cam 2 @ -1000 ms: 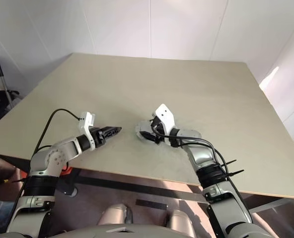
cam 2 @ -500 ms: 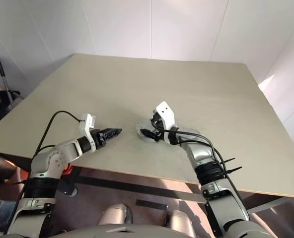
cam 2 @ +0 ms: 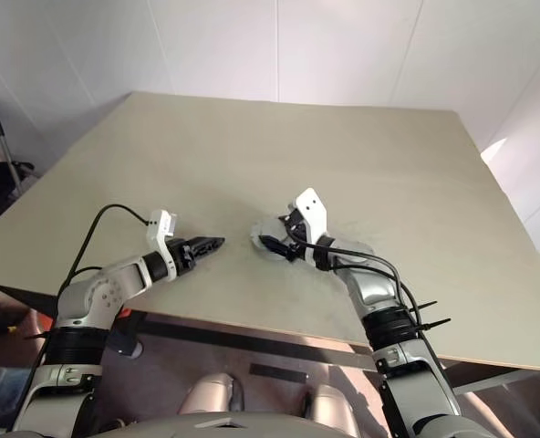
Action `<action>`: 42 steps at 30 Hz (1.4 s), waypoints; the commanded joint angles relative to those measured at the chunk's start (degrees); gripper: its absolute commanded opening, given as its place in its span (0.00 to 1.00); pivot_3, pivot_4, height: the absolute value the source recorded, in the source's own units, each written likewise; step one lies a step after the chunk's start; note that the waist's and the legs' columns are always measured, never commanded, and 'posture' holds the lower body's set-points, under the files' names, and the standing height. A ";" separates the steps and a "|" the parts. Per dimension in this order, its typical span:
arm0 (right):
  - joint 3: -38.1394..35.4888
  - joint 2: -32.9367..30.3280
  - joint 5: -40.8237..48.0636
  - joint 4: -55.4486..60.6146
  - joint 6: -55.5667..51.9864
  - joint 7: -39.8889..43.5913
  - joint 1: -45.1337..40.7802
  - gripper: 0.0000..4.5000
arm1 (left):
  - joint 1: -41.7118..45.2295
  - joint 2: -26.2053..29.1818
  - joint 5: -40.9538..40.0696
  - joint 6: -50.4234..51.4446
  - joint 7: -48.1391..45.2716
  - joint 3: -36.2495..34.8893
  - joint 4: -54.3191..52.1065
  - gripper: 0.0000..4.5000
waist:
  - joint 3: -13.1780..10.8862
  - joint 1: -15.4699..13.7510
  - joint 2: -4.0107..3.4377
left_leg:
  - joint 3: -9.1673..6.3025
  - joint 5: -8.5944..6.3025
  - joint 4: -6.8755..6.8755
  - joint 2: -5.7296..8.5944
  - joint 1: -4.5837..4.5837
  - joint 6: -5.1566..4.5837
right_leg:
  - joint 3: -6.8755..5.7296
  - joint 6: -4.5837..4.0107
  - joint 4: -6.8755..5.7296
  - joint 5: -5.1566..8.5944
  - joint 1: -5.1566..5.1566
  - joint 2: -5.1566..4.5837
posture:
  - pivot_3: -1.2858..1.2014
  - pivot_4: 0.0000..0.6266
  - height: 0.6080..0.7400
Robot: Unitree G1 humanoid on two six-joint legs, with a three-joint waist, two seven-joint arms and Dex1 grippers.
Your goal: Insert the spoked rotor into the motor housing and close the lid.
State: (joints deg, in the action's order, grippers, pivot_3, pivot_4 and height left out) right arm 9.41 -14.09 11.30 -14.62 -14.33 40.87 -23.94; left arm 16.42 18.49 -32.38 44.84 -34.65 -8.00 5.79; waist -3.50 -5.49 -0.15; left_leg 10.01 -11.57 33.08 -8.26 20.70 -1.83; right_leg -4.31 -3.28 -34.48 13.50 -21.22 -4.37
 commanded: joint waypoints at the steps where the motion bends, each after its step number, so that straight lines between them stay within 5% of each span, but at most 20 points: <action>1: -2.72 -0.07 1.10 1.22 2.08 -0.36 -0.61 0.70 | 0.75 0.25 -0.12 -0.66 -0.11 -0.15 -1.59 0.61 | 0.00 0.01 0.00 | 0.00 -0.01 0.01 0.00 0.01 -0.01 | 0.00 0.00 0.01 0.00 0.00 0.00 | 0.52 0.00 1.00; 16: -2.34 -2.91 3.85 7.78 -0.61 6.87 2.65 0.70 | 0.70 0.30 0.25 -0.85 0.05 -0.16 -0.98 0.61 | -0.03 0.04 0.02 | 0.00 -0.04 0.01 -0.01 0.15 -0.07 | -0.03 0.00 0.04 0.01 -0.08 0.00 | 0.52 0.00 1.00; 42: 0.14 -4.59 -1.31 3.95 -1.12 5.96 2.21 0.70 | 0.74 -0.29 0.69 -1.07 0.20 -0.38 -0.82 0.61 | -0.03 -0.01 0.03 | -0.01 -0.04 0.14 -0.02 0.08 -0.07 | -0.04 0.00 -0.02 0.01 0.01 0.00 | 0.52 0.00 1.00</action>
State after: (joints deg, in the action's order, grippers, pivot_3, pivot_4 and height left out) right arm 9.67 -17.91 10.53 -10.34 -15.98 46.64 -21.48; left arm 16.42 18.19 -31.40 44.75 -34.26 -7.98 5.93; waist -3.52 -5.50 -0.13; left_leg 10.00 -11.61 33.22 -8.28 20.77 -1.90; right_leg -4.35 -3.28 -34.50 13.50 -21.21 -4.37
